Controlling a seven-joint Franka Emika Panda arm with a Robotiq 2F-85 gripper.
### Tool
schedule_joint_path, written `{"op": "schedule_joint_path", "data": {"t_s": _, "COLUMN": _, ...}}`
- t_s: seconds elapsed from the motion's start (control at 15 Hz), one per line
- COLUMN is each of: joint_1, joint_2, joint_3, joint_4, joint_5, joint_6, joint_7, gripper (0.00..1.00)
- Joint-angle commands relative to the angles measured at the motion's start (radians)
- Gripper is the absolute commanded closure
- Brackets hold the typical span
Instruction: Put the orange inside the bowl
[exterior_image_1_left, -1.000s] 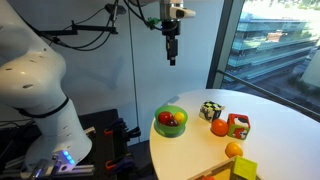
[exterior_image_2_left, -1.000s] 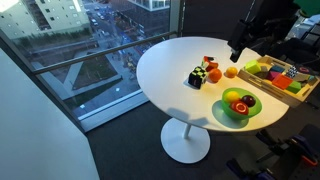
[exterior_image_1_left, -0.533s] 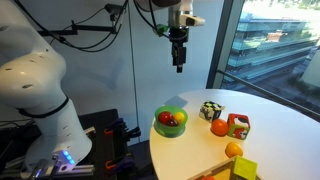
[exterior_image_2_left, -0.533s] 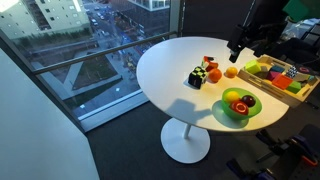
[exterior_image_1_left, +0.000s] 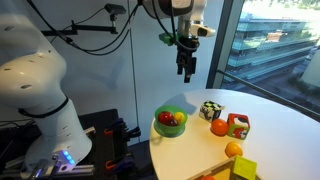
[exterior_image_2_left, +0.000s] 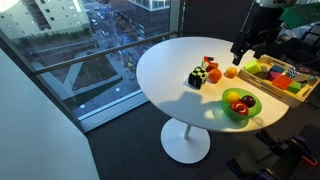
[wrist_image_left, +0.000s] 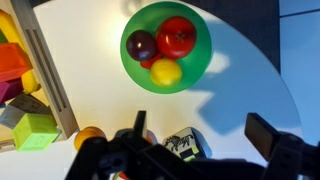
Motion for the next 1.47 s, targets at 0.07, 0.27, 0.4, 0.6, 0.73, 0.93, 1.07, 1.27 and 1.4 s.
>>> {"op": "schedule_joint_path", "data": {"t_s": 0.07, "joint_1": 0.002, "joint_2": 0.002, "joint_3": -0.001, "joint_4": 0.0, "joint_5": 0.0, "joint_6": -0.002, "joint_7": 0.0, "gripper": 0.0}}
{"op": "schedule_joint_path", "data": {"t_s": 0.27, "joint_1": 0.004, "joint_2": 0.001, "joint_3": 0.0, "joint_4": 0.0, "joint_5": 0.0, "joint_6": -0.002, "joint_7": 0.0, "gripper": 0.0}}
{"op": "schedule_joint_path", "data": {"t_s": 0.4, "joint_1": 0.004, "joint_2": 0.001, "joint_3": 0.0, "joint_4": 0.0, "joint_5": 0.0, "joint_6": -0.002, "joint_7": 0.0, "gripper": 0.0}}
{"op": "schedule_joint_path", "data": {"t_s": 0.6, "joint_1": 0.004, "joint_2": 0.001, "joint_3": 0.0, "joint_4": 0.0, "joint_5": 0.0, "joint_6": -0.002, "joint_7": 0.0, "gripper": 0.0}}
{"op": "schedule_joint_path", "data": {"t_s": 0.73, "joint_1": 0.002, "joint_2": 0.006, "joint_3": -0.002, "joint_4": 0.001, "joint_5": 0.0, "joint_6": 0.001, "joint_7": -0.001, "gripper": 0.0}}
{"op": "schedule_joint_path", "data": {"t_s": 0.93, "joint_1": -0.004, "joint_2": 0.015, "joint_3": -0.009, "joint_4": 0.006, "joint_5": -0.006, "joint_6": 0.011, "joint_7": -0.006, "gripper": 0.0}}
{"op": "schedule_joint_path", "data": {"t_s": 1.07, "joint_1": -0.008, "joint_2": 0.024, "joint_3": -0.016, "joint_4": 0.007, "joint_5": -0.007, "joint_6": 0.023, "joint_7": -0.013, "gripper": 0.0}}
{"op": "schedule_joint_path", "data": {"t_s": 1.27, "joint_1": -0.018, "joint_2": 0.04, "joint_3": -0.031, "joint_4": 0.01, "joint_5": -0.01, "joint_6": 0.049, "joint_7": -0.018, "gripper": 0.0}}
{"op": "schedule_joint_path", "data": {"t_s": 1.4, "joint_1": -0.026, "joint_2": 0.052, "joint_3": -0.041, "joint_4": 0.011, "joint_5": -0.012, "joint_6": 0.072, "joint_7": -0.02, "gripper": 0.0}}
